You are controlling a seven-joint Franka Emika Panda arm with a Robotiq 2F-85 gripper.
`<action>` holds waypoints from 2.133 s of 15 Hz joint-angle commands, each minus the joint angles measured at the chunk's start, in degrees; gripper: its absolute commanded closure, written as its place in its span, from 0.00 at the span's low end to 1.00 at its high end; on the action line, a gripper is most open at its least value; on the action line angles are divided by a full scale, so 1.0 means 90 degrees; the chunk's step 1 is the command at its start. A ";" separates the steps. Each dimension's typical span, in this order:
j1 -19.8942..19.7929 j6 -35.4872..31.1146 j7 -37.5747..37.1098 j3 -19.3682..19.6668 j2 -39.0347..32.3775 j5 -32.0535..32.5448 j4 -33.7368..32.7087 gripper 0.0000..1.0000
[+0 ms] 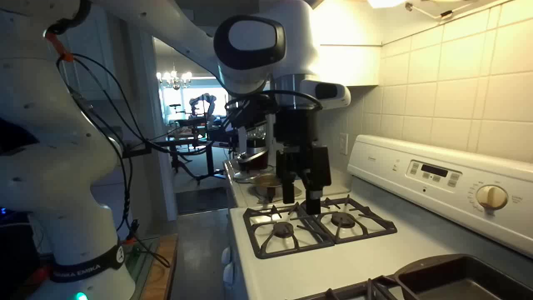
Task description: Turn off the light
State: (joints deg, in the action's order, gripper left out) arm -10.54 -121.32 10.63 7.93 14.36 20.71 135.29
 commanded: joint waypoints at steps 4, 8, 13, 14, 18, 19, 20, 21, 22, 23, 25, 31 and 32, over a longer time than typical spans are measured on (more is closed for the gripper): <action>0.0049 0.0015 -0.0008 0.0043 0.0001 0.0009 -0.0008 0.00; 0.0054 0.0010 -0.0011 0.0019 0.0037 0.0071 0.0011 0.00; 0.0109 0.0014 -0.0061 -0.0166 0.0278 0.0471 -0.0019 0.00; 0.0108 0.0023 -0.0076 -0.0208 0.0369 0.0610 -0.0031 0.00; 0.0026 0.0090 -0.0166 -0.0235 0.0725 0.1038 -0.0003 0.00; -0.0002 0.0133 -0.0190 -0.0219 0.0817 0.1086 0.0011 0.00; -0.0032 0.0165 -0.0201 -0.0182 0.0926 0.1083 0.0038 0.00; -0.0046 0.0186 -0.0165 -0.0131 0.1029 0.1011 0.0061 0.00; -0.0043 0.0196 -0.0094 -0.0053 0.1116 0.0860 0.0069 0.00; 0.0005 0.0178 0.0114 0.0072 0.1204 0.0638 0.0078 0.00; 0.0052 0.0144 0.0325 0.0236 0.1340 0.0395 0.0088 0.00; 0.0182 0.0300 0.1168 0.0499 0.1760 -0.0135 0.0128 0.00; 0.0178 0.0348 0.1246 0.0505 0.1831 -0.0162 0.0136 0.00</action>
State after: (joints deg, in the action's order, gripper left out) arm -10.00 -119.85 18.26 11.31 27.13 21.43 134.90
